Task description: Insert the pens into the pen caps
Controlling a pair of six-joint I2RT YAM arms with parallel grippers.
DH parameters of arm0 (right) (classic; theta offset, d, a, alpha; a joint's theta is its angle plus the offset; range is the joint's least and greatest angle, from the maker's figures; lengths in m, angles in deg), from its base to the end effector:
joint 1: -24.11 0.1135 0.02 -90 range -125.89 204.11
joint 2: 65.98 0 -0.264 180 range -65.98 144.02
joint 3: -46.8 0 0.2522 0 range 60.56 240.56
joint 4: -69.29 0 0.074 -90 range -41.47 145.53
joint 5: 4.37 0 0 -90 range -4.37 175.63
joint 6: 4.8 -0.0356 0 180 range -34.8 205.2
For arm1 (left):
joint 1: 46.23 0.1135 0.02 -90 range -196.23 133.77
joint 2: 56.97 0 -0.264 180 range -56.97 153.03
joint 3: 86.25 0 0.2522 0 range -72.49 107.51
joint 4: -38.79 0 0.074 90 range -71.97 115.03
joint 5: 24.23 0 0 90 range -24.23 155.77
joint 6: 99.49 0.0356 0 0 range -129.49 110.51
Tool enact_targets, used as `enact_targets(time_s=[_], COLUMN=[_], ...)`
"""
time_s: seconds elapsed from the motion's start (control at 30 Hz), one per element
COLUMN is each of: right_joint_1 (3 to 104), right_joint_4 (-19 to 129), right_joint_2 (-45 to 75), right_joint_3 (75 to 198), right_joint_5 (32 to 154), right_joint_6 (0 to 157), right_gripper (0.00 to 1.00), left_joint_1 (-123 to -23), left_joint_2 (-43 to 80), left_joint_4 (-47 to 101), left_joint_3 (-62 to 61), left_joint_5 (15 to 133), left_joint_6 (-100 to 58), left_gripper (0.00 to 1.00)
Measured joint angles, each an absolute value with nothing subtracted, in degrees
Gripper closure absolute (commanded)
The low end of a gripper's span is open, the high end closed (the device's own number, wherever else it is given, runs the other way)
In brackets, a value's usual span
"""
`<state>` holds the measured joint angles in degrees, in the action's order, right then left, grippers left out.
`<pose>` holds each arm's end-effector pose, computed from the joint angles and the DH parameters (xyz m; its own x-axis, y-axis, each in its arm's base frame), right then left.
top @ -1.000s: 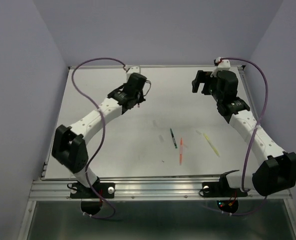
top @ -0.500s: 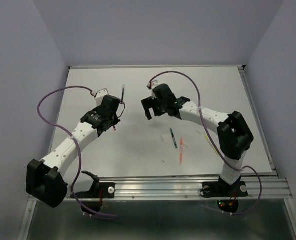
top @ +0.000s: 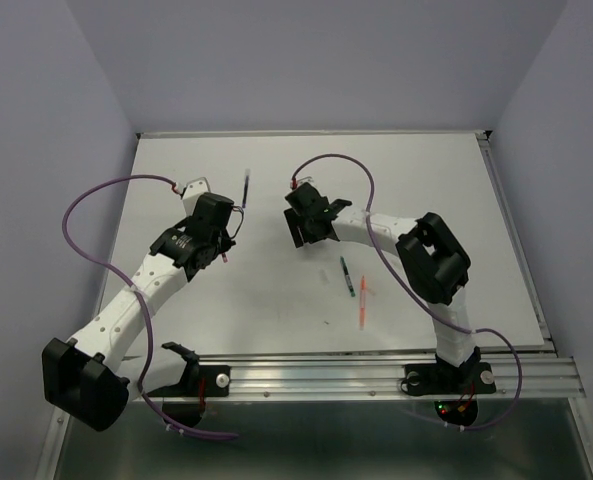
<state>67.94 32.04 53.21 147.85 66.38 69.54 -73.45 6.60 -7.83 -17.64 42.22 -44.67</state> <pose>0.3324 0.3028 0.1769 -0.7117 -0.3300 -0.6201 -0.3392 0.9345 -0.1080 0.2141 -0.0941 0.3013 -0.5708 -0.3003 -0.7642 -0.2145 0.9529 -0.2142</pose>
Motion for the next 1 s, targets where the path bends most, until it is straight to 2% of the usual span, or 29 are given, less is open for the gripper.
enact_targets(time_s=[0.27,0.7,1.0], right_joint_1=[68.47,68.51,68.64], right_joint_4=[30.93,29.94,29.99], right_joint_2=[53.32,53.39,53.63], right_joint_3=[147.83,146.8,147.1], right_joint_5=[66.73,67.91,68.61], right_joint_6=[67.18,65.26,64.6], right_gripper=[0.48,0.59,0.88], left_joint_1=[-73.45,-73.47,-73.47], left_joint_2=[6.6,6.6,5.81], left_joint_4=[-7.79,-7.74,-7.46], left_joint_3=[-17.64,-17.66,-18.38], left_joint_5=[43.05,43.55,43.72], left_joint_6=[-44.52,-44.52,-44.52], left_gripper=[1.0,1.0,1.0])
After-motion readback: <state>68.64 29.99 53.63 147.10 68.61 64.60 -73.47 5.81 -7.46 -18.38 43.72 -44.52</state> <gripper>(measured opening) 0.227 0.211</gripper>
